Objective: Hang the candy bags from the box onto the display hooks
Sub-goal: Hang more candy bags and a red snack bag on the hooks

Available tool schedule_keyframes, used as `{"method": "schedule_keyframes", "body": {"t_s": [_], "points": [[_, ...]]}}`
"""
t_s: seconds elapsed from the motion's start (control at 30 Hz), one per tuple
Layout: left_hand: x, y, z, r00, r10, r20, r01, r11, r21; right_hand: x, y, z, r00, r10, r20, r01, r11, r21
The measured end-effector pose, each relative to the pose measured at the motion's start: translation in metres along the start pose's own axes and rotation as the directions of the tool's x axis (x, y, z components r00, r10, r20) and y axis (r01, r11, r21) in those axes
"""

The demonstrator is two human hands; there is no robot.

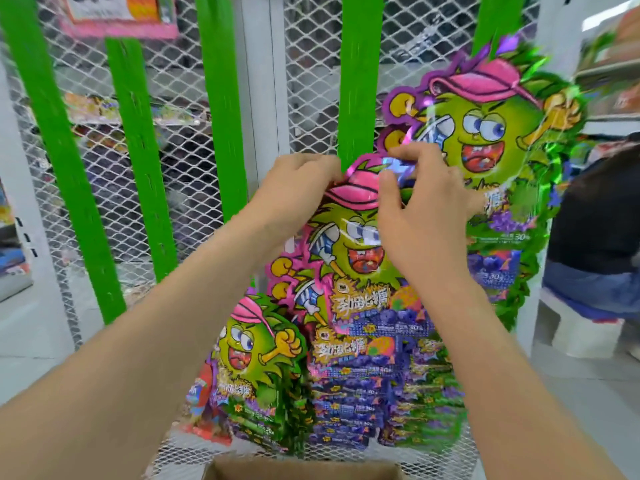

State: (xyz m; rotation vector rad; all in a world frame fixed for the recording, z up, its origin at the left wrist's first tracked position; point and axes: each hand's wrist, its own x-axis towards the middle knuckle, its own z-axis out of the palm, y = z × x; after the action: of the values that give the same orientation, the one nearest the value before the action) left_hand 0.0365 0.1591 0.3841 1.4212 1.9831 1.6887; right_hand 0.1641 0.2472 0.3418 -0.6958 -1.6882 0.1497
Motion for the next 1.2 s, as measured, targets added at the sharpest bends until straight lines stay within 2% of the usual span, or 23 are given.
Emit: {"method": "schedule_keyframes", "body": {"t_s": [0.1, 0.23, 0.4, 0.5, 0.6, 0.7, 0.77, 0.87, 0.93, 1.0, 1.03, 1.1, 1.13, 1.17, 1.2], "points": [[0.000, 0.000, 0.002, 0.999, -0.035, 0.029, 0.036, 0.999, -0.040, 0.000, -0.001, 0.002, 0.999, -0.032, -0.001, 0.032, 0.999, -0.004], [-0.003, -0.009, 0.004, 0.999, -0.018, 0.035, 0.018, 1.000, 0.016, -0.003, -0.005, 0.003, 0.998, -0.056, 0.005, 0.056, 0.994, 0.091], [0.000, -0.014, -0.001, 0.996, 0.017, 0.086, -0.016, 1.000, -0.014, -0.003, -0.011, 0.003, 1.000, -0.016, -0.005, 0.017, 0.984, 0.176], [0.003, -0.014, -0.002, 0.995, 0.039, 0.097, -0.039, 0.999, -0.002, -0.006, -0.011, 0.004, 1.000, -0.005, -0.031, 0.010, 0.988, 0.153], [0.001, -0.017, 0.002, 0.993, 0.094, 0.078, -0.098, 0.994, 0.048, -0.012, -0.006, 0.004, 0.999, -0.046, -0.022, 0.048, 0.997, 0.054], [-0.003, -0.029, 0.007, 0.979, 0.201, 0.047, -0.205, 0.970, 0.130, -0.020, -0.002, 0.004, 0.995, -0.098, 0.029, 0.100, 0.993, -0.069], [-0.004, -0.045, 0.010, 0.962, 0.272, 0.001, -0.262, 0.925, 0.275, -0.028, 0.000, 0.004, 0.990, -0.136, 0.027, 0.138, 0.979, -0.152], [-0.024, -0.065, 0.015, 0.919, 0.389, -0.063, -0.302, 0.799, 0.521, -0.043, 0.003, 0.002, 0.972, -0.228, -0.056, 0.207, 0.944, -0.256], [-0.042, -0.074, 0.016, 0.847, 0.524, -0.097, -0.363, 0.700, 0.615, -0.054, 0.003, 0.001, 0.945, -0.314, -0.092, 0.284, 0.927, -0.247], [-0.060, -0.088, 0.014, 0.774, 0.629, -0.073, -0.438, 0.615, 0.656, -0.070, 0.004, 0.001, 0.931, -0.366, -0.012, 0.365, 0.929, -0.065], [-0.069, -0.097, 0.014, 0.757, 0.651, -0.051, -0.471, 0.599, 0.648, -0.080, 0.005, 0.000, 0.931, -0.357, 0.070, 0.353, 0.934, 0.058], [-0.091, -0.118, 0.013, 0.786, 0.618, 0.019, -0.514, 0.636, 0.575, -0.103, 0.010, -0.003, 0.917, -0.248, 0.312, 0.195, 0.962, 0.193], [-0.104, -0.129, 0.013, 0.826, 0.559, 0.071, -0.506, 0.682, 0.528, -0.116, 0.014, -0.004, 0.863, -0.181, 0.471, 0.104, 0.977, 0.186], [-0.116, -0.141, 0.012, 0.873, 0.469, 0.134, -0.469, 0.733, 0.493, -0.129, 0.021, -0.005, 0.762, -0.130, 0.634, 0.045, 0.988, 0.148], [-0.129, -0.153, 0.012, 0.909, 0.358, 0.213, -0.417, 0.777, 0.471, -0.142, 0.027, -0.007, 0.620, -0.103, 0.778, 0.031, 0.994, 0.107]]}}
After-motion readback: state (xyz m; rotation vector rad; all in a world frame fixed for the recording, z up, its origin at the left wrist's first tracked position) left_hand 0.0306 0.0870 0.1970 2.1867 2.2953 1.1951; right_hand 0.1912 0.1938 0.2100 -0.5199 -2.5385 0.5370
